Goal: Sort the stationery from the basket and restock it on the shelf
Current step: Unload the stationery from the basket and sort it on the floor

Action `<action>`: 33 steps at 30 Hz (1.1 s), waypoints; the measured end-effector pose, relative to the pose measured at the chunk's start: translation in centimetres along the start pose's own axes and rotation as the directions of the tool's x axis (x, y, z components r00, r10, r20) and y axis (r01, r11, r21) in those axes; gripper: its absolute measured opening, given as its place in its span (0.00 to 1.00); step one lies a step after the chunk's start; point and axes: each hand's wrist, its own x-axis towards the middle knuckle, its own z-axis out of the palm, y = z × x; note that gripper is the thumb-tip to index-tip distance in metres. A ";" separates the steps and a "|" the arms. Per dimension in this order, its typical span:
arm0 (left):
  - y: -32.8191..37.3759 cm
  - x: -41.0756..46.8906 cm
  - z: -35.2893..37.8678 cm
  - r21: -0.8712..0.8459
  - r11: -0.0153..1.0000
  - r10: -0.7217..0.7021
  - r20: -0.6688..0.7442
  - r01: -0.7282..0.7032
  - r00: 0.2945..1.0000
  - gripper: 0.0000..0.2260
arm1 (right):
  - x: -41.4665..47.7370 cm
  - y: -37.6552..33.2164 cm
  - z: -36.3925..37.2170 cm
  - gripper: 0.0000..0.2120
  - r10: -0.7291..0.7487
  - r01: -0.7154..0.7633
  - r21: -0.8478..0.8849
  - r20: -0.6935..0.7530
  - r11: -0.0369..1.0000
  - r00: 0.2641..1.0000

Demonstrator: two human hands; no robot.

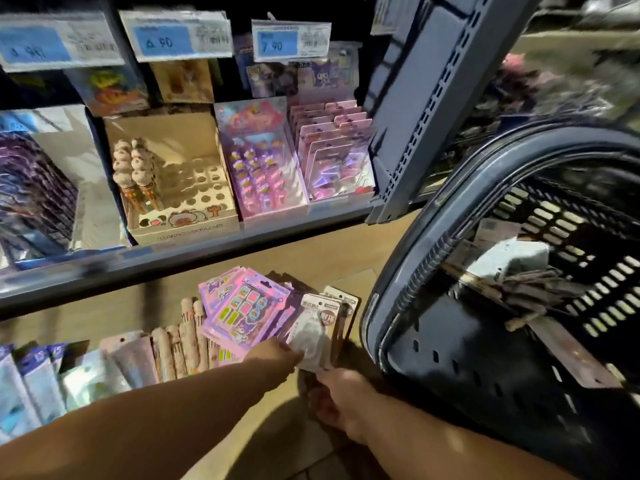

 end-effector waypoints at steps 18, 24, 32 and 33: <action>9.9 -5.6 5.4 -0.154 0.821 0.525 -0.177 -0.550 0.833 0.34 | -8.2 -12.7 -17.0 0.19 -0.213 0.120 -0.645 -0.068 0.755 0.975; 11.4 -6.3 7.1 -0.141 0.794 0.531 -0.310 -0.591 0.788 0.31 | -4.3 -12.9 -22.4 0.19 -0.246 0.121 -0.560 -0.152 0.820 0.957; 14.2 -6.8 8.5 -0.415 0.662 0.574 -0.254 -0.624 0.778 0.22 | -2.6 -12.4 -31.2 0.06 -0.281 0.035 -0.584 -0.336 0.811 0.899; 14.2 -6.8 8.5 -0.442 0.658 0.562 -0.251 -0.610 0.788 0.23 | -3.5 -12.4 -32.0 0.06 -0.317 0.035 -0.636 -0.336 0.771 0.887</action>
